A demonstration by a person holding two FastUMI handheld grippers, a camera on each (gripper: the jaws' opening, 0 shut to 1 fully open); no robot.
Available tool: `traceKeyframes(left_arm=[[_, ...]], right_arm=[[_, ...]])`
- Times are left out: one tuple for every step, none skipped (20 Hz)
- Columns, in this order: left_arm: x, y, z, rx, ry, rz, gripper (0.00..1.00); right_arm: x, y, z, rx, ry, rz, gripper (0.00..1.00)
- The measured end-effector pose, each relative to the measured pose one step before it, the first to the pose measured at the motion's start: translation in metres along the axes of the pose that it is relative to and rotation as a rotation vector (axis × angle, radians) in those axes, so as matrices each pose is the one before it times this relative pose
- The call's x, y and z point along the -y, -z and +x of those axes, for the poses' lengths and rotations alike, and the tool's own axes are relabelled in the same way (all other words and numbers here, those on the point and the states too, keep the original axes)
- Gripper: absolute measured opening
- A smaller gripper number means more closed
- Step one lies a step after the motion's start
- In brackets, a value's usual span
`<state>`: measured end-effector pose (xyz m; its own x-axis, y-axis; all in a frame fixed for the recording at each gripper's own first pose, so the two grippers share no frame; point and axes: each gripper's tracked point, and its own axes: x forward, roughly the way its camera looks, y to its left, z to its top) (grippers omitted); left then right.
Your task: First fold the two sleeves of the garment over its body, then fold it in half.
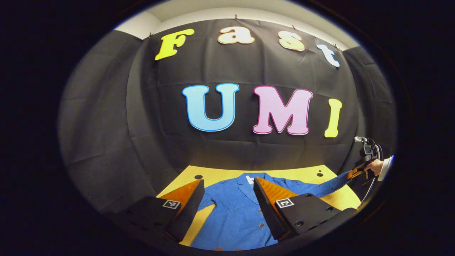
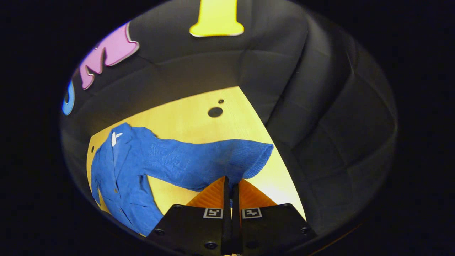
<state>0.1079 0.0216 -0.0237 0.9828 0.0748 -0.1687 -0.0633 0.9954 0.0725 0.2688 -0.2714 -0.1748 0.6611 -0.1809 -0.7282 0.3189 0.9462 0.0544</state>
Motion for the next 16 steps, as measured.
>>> traceKeyframes(left_arm=[[-0.00997,-0.00004,-0.00354,0.01158,0.00167,-0.00065,0.8],[-0.0094,-0.00111,-0.00266,0.00921,0.00214,-0.00013,0.8],[-0.00988,0.00062,-0.00327,0.00559,-0.0001,-0.00595,0.8],[-0.00973,-0.00013,-0.00326,0.007,0.00333,-0.01285,0.8],[-0.01101,-0.00085,-0.00311,0.00965,0.00508,-0.01962,0.8],[-0.00961,0.00105,-0.00225,0.0044,-0.00393,-0.00848,0.8],[-0.01125,0.00022,-0.00241,0.0025,-0.01085,-0.00291,0.8],[-0.0115,0.00236,-0.00331,0.00225,-0.01531,-0.00049,0.8],[-0.01116,-0.0004,-0.00308,0.00556,-0.01477,-0.00042,0.8],[-0.00728,0.00103,-0.00327,0.00471,-0.00861,-0.0046,0.8],[-0.00796,0.00132,-0.0039,0.00088,-0.00445,-0.00942,0.8],[-0.00788,0.00433,-0.00221,-0.00635,-0.00837,-0.01085,0.8],[-0.00843,0.00368,-0.00231,-0.01004,-0.00953,-0.01102,0.8],[-0.00668,0.00293,-0.00116,-0.00983,-0.01191,-0.00946,0.8],[-0.00911,0.00154,-0.00262,-0.00462,-0.0209,-0.00632,0.8],[-0.00912,-0.00167,-0.00402,0.01071,-0.01699,-0.00303,0.8]], right_arm=[[-0.01037,-0.00758,-0.0183,0.02086,-0.00406,-0.03042,0.04],[-0.01465,-0.01183,-0.01691,0.0305,-0.00678,-0.02211,0.05],[-0.01824,-0.01496,-0.01536,0.03199,-0.00892,-0.01405,0.05],[-0.01837,-0.01689,-0.01531,0.03112,-0.00969,-0.00833,0.04],[-0.02649,-0.01741,-0.01713,0.03586,-0.01793,-0.01706,0.05],[-0.01767,-0.01127,-0.00974,0.02246,-0.01099,-0.02311,0.05],[-0.01846,-0.01048,-0.00907,0.02098,-0.01349,-0.02719,0.05],[-0.02195,-0.01228,-0.00686,0.02505,-0.01841,-0.02249,0.05],[-0.02409,-0.01311,-0.00446,0.02665,-0.02648,-0.01922,0.05],[-0.0247,-0.01051,-0.00186,0.01626,-0.0235,-0.01466,0.04],[-0.02178,-0.00652,0.00111,0.00682,-0.01935,-0.02029,0.04],[-0.02175,-0.00621,0.00431,0.01253,-0.01702,-0.0258,0.04],[-0.02741,-0.00618,0.00949,0.01034,-0.02785,-0.02045,0.05],[-0.02864,-0.00448,0.00703,0.00326,-0.03738,0.00074,0.04],[-0.03229,-0.00217,0.01119,-0.00069,-0.04038,0.00774,0.04],[-0.03073,-0.00159,0.01284,0.00264,-0.04198,0.00732,0.04]])
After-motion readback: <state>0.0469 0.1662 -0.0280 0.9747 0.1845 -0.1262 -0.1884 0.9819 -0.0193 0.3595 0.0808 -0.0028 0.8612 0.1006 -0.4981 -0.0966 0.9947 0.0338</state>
